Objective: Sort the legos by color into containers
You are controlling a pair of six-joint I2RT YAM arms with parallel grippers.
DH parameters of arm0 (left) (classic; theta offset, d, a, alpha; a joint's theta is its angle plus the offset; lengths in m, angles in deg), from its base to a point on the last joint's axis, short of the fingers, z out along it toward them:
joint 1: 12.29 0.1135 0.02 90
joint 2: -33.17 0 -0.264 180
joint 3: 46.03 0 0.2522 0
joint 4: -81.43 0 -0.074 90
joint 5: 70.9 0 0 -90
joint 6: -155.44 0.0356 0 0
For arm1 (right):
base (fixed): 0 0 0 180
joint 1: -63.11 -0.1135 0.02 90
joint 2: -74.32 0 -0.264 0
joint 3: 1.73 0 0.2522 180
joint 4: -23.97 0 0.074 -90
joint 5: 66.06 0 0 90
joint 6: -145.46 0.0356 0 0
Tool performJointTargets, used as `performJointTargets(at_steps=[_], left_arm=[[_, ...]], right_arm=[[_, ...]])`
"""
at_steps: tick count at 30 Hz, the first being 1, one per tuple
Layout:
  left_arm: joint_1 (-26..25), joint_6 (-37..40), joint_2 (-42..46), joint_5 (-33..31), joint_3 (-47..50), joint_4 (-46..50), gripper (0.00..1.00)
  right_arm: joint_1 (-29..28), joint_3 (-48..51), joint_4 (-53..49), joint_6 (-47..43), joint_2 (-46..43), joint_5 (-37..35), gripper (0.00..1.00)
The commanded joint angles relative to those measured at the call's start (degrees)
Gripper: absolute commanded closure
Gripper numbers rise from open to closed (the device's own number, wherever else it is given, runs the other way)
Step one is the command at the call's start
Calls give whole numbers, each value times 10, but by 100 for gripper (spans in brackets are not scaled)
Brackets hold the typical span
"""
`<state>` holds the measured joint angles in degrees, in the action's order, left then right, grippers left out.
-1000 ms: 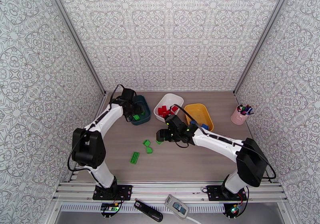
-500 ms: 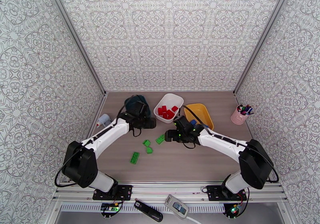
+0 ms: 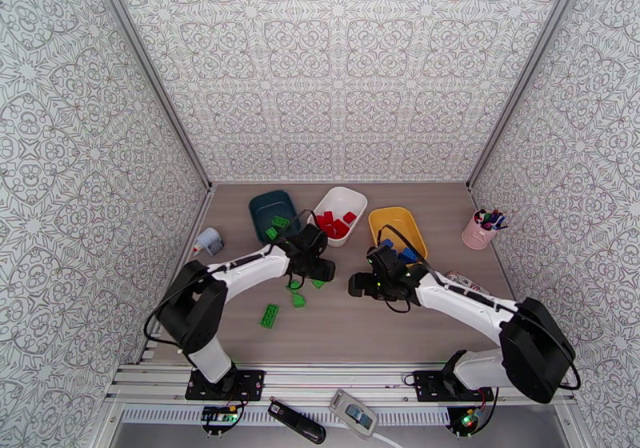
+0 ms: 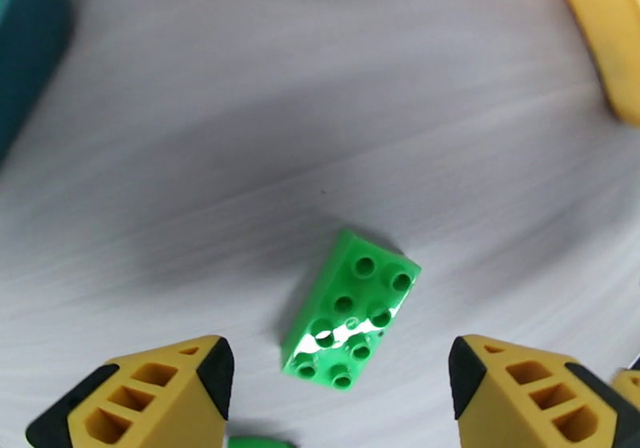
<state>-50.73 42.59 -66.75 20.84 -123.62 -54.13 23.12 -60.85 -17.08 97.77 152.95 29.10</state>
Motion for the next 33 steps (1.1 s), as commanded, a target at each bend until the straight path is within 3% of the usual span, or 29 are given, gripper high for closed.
performJointTargets(at_steps=[1, 10, 20, 26, 33], left_arm=[[-14, 2, -24, -17, -12, -9, 24], [-49, -4, -73, -69, -36, 14, 30], [-59, -30, -77, -108, -42, 29, 51], [-57, -32, -61, -105, -46, 30, 62], [-36, -44, -27, -73, -39, 14, 65]], right_arm=[[4, 19, 5, 14, -17, 4, 15], [4, 20, 12, 15, -12, 7, 16], [5, 17, 19, 15, -3, 12, 17], [5, 12, 35, 12, 1, 30, 18], [2, 5, 125, 35, 43, 98, 21]])
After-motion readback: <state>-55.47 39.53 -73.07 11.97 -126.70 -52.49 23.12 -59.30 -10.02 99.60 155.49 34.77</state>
